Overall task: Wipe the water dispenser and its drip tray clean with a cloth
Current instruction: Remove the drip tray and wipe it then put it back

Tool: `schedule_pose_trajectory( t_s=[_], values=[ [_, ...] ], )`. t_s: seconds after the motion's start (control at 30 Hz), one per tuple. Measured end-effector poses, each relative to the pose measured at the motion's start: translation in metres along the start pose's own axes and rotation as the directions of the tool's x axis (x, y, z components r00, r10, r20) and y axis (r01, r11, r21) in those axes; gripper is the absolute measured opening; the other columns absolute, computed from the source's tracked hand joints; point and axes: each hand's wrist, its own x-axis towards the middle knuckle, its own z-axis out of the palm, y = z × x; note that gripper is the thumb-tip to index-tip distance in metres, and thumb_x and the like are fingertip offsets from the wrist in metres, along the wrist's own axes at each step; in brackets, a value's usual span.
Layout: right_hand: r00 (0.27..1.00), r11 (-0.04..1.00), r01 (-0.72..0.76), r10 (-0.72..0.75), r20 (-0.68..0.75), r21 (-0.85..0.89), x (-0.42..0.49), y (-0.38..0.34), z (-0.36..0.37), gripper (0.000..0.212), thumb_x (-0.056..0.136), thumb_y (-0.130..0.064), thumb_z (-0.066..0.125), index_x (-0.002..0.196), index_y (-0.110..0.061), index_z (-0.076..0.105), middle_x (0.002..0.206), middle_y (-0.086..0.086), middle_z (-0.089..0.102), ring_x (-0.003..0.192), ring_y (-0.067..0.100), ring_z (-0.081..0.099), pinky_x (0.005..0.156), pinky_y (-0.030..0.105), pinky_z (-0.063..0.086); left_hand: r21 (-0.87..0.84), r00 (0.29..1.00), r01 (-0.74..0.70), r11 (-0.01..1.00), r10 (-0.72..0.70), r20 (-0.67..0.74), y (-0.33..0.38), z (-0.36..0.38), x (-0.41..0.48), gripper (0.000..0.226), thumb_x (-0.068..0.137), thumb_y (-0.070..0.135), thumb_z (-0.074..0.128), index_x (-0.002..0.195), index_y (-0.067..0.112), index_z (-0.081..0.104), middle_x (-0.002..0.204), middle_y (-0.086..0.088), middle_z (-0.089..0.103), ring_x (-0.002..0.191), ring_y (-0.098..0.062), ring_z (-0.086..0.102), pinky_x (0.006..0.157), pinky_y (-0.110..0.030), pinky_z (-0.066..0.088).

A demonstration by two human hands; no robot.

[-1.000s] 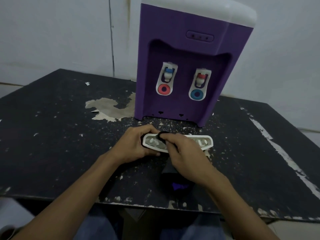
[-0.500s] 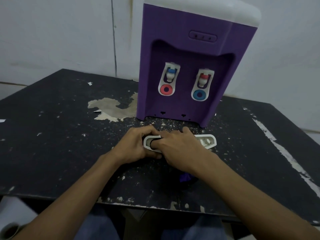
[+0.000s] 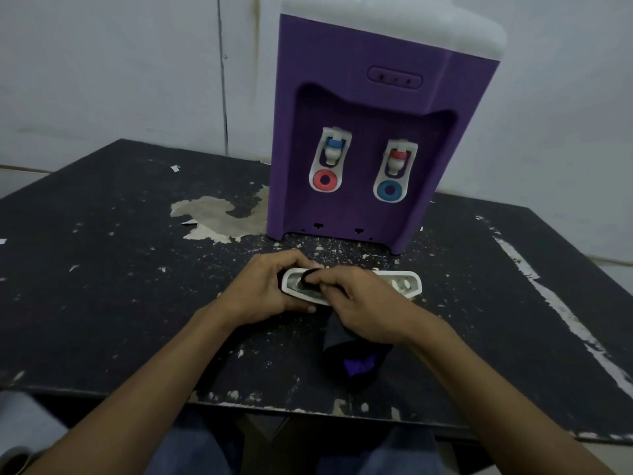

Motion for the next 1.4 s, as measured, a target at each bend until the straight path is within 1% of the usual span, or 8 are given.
schedule_pose_trajectory(
  t_s=[0.13, 0.33, 0.63, 0.8, 0.93, 1.13, 1.27, 1.4],
  values=[
    [0.998, 0.967, 0.024, -0.038, -0.050, -0.255, 0.000, -0.015, 0.010, 0.039, 0.103, -0.027, 0.039, 0.140, -0.036, 0.049, 0.125, -0.002, 0.056, 0.113, 0.023, 0.056, 0.096, 0.046, 0.043, -0.005, 1.000, 0.006, 1.000, -0.006, 0.004, -0.001, 0.000, 0.000, 0.049, 0.061, 0.016, 0.097, 0.103, 0.018, 0.072, 0.096, 0.002, 0.075, 0.088, -0.016, 0.072, 0.080, -0.040, 0.058],
    [0.995, 0.782, 0.065, -0.094, -0.015, -0.620, 0.010, -0.030, 0.014, 0.034, 0.100, -0.028, 0.049, 0.133, -0.036, 0.046, 0.130, 0.003, 0.051, 0.115, 0.027, 0.054, 0.097, 0.052, 0.034, 0.023, 1.000, -0.016, 1.000, 0.016, 0.013, 0.002, -0.001, 0.001, 0.047, 0.060, 0.013, 0.097, 0.096, 0.027, 0.071, 0.092, 0.009, 0.075, 0.086, -0.009, 0.071, 0.076, -0.024, 0.055],
    [0.960, 0.693, 0.220, -0.028, 0.280, -0.686, 0.029, -0.052, -0.009, 0.020, 0.094, -0.027, 0.059, 0.113, -0.025, 0.058, 0.112, 0.001, 0.049, 0.112, 0.027, 0.054, 0.095, 0.051, 0.034, 0.031, 0.999, 0.036, 0.999, -0.036, 0.021, -0.004, -0.002, 0.000, 0.043, 0.056, 0.014, 0.097, 0.084, 0.017, 0.065, 0.078, 0.005, 0.069, 0.071, -0.004, 0.060, 0.063, -0.030, 0.052],
    [0.935, 0.615, 0.336, -0.128, 0.330, -0.713, 0.032, -0.050, -0.019, 0.013, 0.093, -0.028, 0.059, 0.107, -0.029, 0.059, 0.107, -0.003, 0.043, 0.108, 0.022, 0.050, 0.082, 0.040, 0.024, -0.023, 0.997, 0.066, 0.998, -0.065, 0.050, 0.000, -0.002, 0.000, 0.056, 0.057, 0.010, 0.098, 0.106, 0.017, 0.071, 0.097, 0.010, 0.076, 0.093, -0.005, 0.071, 0.081, -0.024, 0.056],
    [0.950, 0.599, 0.309, -0.222, 0.218, -0.739, 0.020, -0.031, -0.010, 0.027, 0.093, -0.029, 0.056, 0.119, -0.034, 0.058, 0.125, 0.000, 0.048, 0.112, 0.024, 0.050, 0.081, 0.041, 0.026, -0.039, 0.998, 0.057, 0.998, -0.055, 0.044, 0.002, -0.003, -0.001, 0.052, 0.057, 0.012, 0.098, 0.098, 0.026, 0.070, 0.093, 0.009, 0.075, 0.088, -0.007, 0.071, 0.078, -0.027, 0.056],
    [0.945, 0.729, 0.180, -0.314, -0.089, -0.660, -0.007, 0.000, 0.016, 0.033, 0.076, -0.024, 0.062, 0.103, -0.041, 0.069, 0.093, -0.005, 0.054, 0.077, 0.020, 0.054, 0.067, 0.035, 0.029, -0.041, 0.998, 0.059, 0.997, -0.058, 0.034, 0.002, -0.004, 0.000, 0.046, 0.061, 0.010, 0.096, 0.098, 0.023, 0.072, 0.099, 0.012, 0.076, 0.089, -0.007, 0.072, 0.077, -0.030, 0.058],
    [0.932, 0.925, -0.007, -0.132, -0.337, -0.381, -0.026, 0.007, 0.024, 0.038, 0.088, -0.030, 0.039, 0.115, -0.035, 0.066, 0.093, -0.010, 0.055, 0.080, 0.017, 0.058, 0.068, 0.035, 0.040, -0.039, 0.998, 0.057, 0.998, -0.055, 0.038, 0.000, -0.004, 0.000, 0.053, 0.059, 0.011, 0.097, 0.105, 0.020, 0.073, 0.113, 0.011, 0.074, 0.103, -0.007, 0.070, 0.090, -0.035, 0.057],
    [0.923, 0.961, -0.168, 0.075, -0.377, -0.221, -0.030, 0.003, 0.019, 0.035, 0.100, -0.032, 0.039, 0.131, -0.030, 0.056, 0.111, -0.007, 0.067, 0.094, 0.019, 0.062, 0.079, 0.041, 0.051, -0.044, 0.997, 0.066, 0.997, -0.064, 0.036, 0.000, -0.002, 0.001, 0.053, 0.058, 0.011, 0.097, 0.104, 0.021, 0.072, 0.113, 0.012, 0.074, 0.104, -0.006, 0.070, 0.092, -0.032, 0.057]
  ],
)
